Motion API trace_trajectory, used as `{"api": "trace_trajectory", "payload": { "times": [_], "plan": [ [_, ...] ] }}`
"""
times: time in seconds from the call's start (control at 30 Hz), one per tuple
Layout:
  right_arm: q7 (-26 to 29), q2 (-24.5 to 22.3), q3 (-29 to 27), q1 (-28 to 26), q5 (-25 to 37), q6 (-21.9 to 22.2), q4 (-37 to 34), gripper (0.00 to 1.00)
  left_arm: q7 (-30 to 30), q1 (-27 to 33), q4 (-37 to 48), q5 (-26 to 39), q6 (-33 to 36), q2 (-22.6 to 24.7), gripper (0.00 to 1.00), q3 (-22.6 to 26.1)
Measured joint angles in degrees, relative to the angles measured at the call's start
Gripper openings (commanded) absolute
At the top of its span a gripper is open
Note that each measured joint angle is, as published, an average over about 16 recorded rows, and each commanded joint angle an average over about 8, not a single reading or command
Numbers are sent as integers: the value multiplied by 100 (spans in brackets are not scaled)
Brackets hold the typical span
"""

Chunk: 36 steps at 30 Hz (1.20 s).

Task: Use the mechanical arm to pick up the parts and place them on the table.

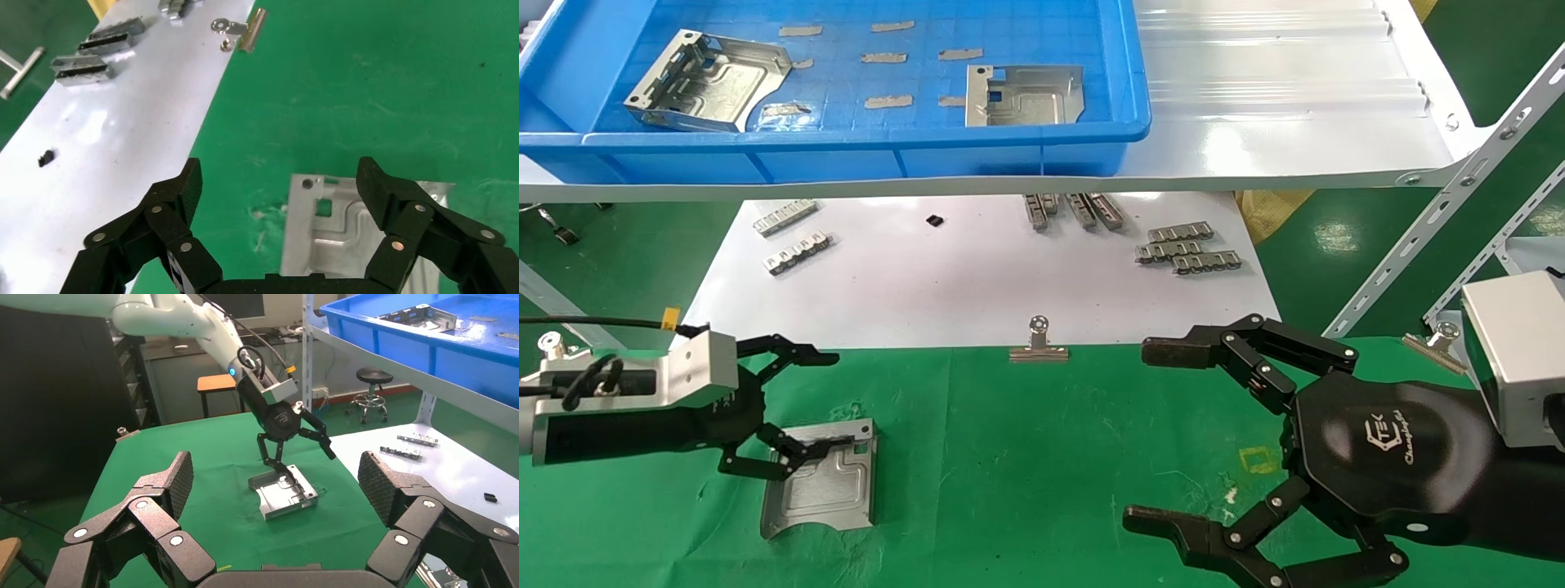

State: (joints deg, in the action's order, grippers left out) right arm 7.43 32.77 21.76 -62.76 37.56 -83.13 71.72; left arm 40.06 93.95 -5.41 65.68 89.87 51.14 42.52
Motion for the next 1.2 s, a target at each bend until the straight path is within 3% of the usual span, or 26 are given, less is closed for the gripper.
{"api": "trace_trajectory", "payload": {
  "times": [1.2],
  "plan": [
    [0,0,1,0,-1,0,0,100,-3271,-2084,-4385,-1533,-268,-1037,100,-1705]
  ]
}}
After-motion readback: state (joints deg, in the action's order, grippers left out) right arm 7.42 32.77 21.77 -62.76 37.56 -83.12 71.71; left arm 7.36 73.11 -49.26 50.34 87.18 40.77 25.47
